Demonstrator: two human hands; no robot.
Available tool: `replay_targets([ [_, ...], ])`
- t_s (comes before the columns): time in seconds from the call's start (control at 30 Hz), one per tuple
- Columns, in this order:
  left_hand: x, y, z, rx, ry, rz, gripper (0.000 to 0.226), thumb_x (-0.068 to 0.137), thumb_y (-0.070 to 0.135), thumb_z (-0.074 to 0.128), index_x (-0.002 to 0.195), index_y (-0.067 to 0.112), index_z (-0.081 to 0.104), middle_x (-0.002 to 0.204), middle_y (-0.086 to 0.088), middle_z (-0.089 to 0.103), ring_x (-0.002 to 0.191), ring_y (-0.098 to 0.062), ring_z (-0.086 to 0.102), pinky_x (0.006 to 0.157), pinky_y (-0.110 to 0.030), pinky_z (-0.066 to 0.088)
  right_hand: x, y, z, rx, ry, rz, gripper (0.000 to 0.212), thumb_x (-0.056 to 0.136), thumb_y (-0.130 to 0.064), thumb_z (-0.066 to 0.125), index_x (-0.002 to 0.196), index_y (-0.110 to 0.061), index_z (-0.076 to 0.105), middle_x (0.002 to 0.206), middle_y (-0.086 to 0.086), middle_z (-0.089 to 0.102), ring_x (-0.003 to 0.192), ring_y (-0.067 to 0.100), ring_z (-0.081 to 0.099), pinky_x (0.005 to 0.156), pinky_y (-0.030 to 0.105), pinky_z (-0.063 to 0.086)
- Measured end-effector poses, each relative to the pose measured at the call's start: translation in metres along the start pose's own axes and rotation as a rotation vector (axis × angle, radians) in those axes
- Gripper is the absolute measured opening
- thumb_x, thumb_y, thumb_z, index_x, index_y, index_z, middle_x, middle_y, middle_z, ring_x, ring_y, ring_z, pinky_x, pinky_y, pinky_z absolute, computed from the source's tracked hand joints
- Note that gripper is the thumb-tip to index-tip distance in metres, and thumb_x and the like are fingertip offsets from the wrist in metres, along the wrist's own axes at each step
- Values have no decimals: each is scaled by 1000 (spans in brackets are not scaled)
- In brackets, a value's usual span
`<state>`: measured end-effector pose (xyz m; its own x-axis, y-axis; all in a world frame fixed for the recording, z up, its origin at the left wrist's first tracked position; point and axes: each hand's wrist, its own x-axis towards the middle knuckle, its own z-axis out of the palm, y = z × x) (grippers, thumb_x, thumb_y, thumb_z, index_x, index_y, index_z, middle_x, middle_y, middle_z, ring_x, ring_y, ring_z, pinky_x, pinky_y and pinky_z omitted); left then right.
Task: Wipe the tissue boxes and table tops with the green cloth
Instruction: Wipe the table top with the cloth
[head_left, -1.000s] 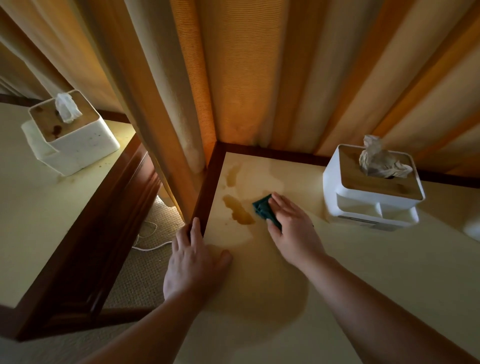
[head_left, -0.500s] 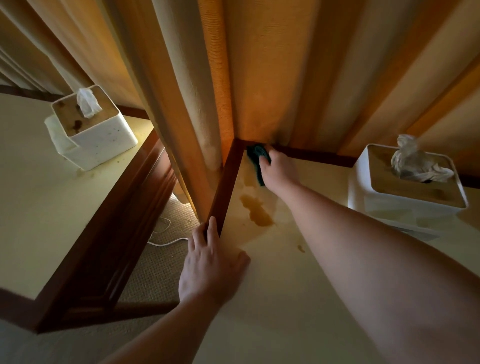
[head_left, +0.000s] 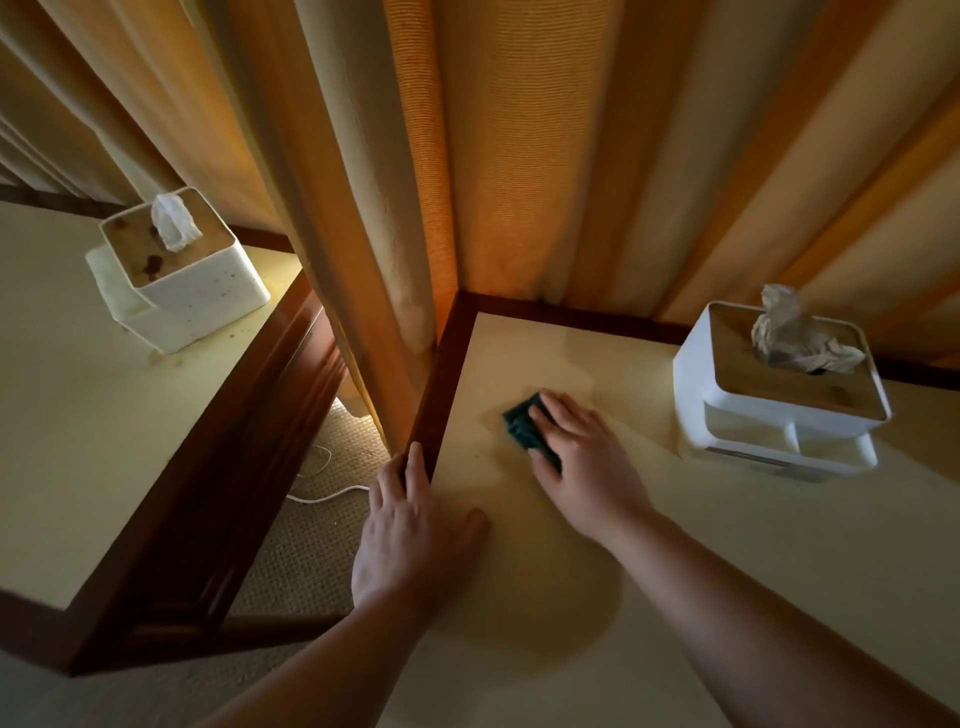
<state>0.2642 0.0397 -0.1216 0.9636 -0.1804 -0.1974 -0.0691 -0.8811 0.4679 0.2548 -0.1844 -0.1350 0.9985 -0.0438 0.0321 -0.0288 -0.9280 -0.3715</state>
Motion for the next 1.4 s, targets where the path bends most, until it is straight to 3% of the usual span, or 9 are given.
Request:
replay_targets([
  [0.2,1,-3,2,7,-3,0,110,83,73,54,163,23,-4,160,-3,17,149,-23,24,117,-41,39,46,9,-14,204,185,260,42,105,-23,58,143,-6,60,148,6,59,138,22,53,117,32,39],
  [0.27,2,-4,2,13,-7,-4,111,83,74,54,163,23,-3,160,-3,16,149,-23,23,116,-41,39,68,-2,-19,281,163,327,39,107,-28,54,142,-12,61,133,4,68,117,21,65,93,24,52],
  [0.37,3,-2,3,10,-3,-13,110,81,73,55,163,22,1,159,-3,18,148,-24,24,115,-42,39,78,-28,-16,395,6,226,40,108,-30,52,146,-18,58,130,1,69,86,12,65,65,12,45],
  [0.43,2,-1,3,13,3,-20,110,80,72,54,163,22,3,157,-4,21,146,-24,26,113,-42,41,64,-43,-5,410,-87,69,43,107,-26,55,149,-16,55,150,-1,57,113,14,65,93,19,51],
  [0.53,0,-1,2,15,8,-11,105,82,66,53,163,19,4,156,-5,23,145,-25,28,113,-42,41,28,-49,11,254,-123,-146,49,104,-21,59,153,-21,52,164,-3,41,152,14,32,127,35,26],
  [0.67,-1,2,0,36,-13,-11,105,86,63,55,163,17,-1,158,-9,21,147,-27,25,115,-43,38,-21,-32,6,111,-114,-152,55,104,-19,59,157,-21,45,168,-3,30,157,16,20,130,40,17],
  [0.83,-1,4,-1,54,-20,-11,107,87,66,55,163,16,-1,157,-12,21,147,-29,26,114,-44,38,-45,1,-8,70,31,98,50,102,-16,61,151,-9,51,164,4,38,153,21,33,127,44,27],
  [1.0,-2,3,0,37,-9,-22,106,86,66,56,163,18,2,158,-10,22,147,-30,26,115,-47,38,7,-2,-15,171,115,271,44,106,-17,55,148,-6,54,162,5,43,152,20,35,127,32,23],
  [1.4,-7,6,-1,35,32,-10,103,86,63,55,163,15,7,153,-10,28,143,-29,29,113,-47,40,-92,-23,25,50,246,121,46,82,-2,58,127,4,68,144,18,61,135,36,54,110,55,47],
])
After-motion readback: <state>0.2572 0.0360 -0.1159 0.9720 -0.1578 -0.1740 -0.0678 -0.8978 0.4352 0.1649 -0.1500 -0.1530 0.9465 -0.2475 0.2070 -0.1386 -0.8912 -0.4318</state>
